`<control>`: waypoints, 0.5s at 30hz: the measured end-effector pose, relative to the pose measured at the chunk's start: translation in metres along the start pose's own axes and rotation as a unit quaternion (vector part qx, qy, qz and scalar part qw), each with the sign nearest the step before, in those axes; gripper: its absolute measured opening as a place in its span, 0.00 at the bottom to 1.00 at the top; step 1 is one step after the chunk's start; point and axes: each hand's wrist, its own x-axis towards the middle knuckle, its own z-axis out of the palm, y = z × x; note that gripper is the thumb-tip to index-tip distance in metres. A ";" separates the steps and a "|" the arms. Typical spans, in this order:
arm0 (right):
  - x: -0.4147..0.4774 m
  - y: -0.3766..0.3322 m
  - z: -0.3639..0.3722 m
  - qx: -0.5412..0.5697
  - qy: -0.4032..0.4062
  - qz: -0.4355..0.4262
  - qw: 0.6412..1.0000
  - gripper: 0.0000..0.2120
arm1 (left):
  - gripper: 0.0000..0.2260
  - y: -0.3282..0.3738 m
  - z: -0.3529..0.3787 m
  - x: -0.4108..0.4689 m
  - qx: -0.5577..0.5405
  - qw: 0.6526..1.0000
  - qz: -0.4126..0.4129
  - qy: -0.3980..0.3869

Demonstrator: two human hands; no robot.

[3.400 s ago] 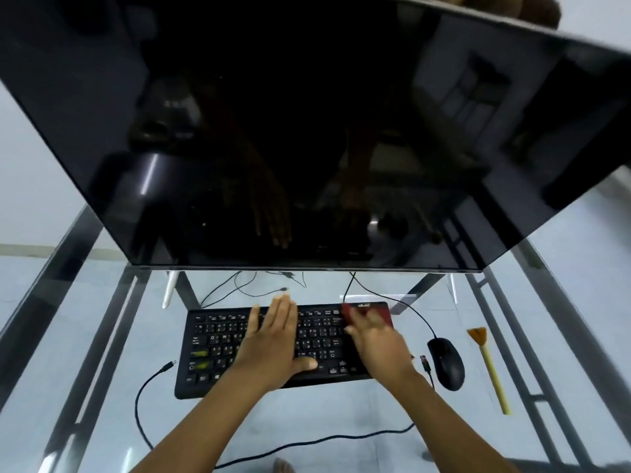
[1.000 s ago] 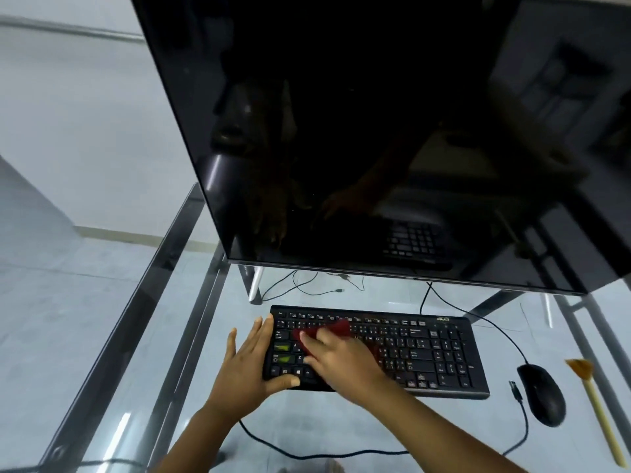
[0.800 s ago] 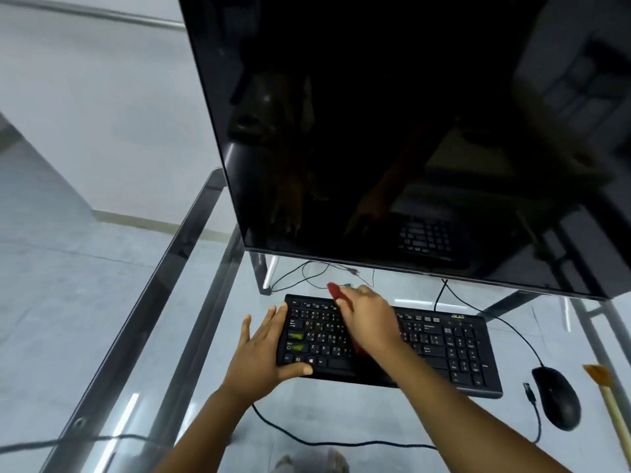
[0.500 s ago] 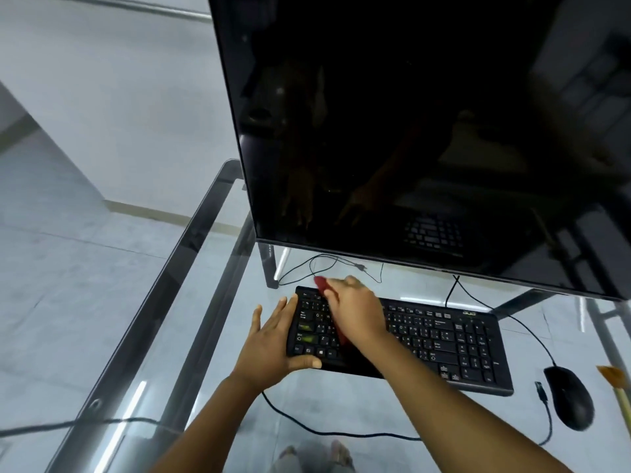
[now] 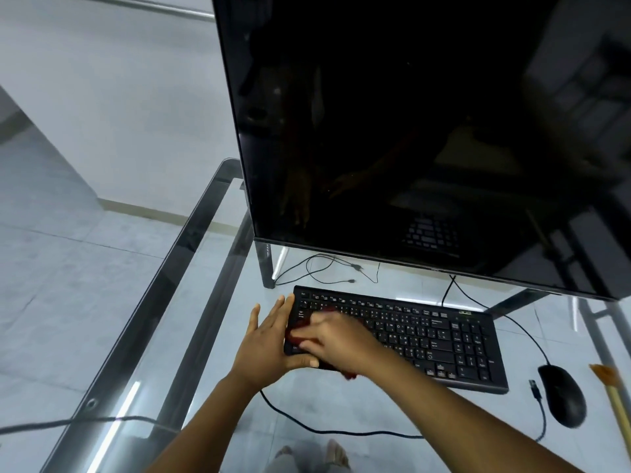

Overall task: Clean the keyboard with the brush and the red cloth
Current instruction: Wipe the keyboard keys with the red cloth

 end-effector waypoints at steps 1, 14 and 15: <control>0.004 0.014 -0.009 -0.019 0.032 0.026 0.999 0.15 | 0.56 0.002 -0.001 0.003 -0.001 1.000 -0.001 0.001; -0.016 0.029 0.001 0.017 0.135 0.095 0.986 0.14 | 0.60 -0.002 0.002 -0.001 0.008 1.000 0.007 -0.007; -0.016 0.018 0.008 0.037 0.098 0.062 0.993 0.14 | 0.60 -0.004 0.001 -0.003 0.009 1.000 0.005 -0.005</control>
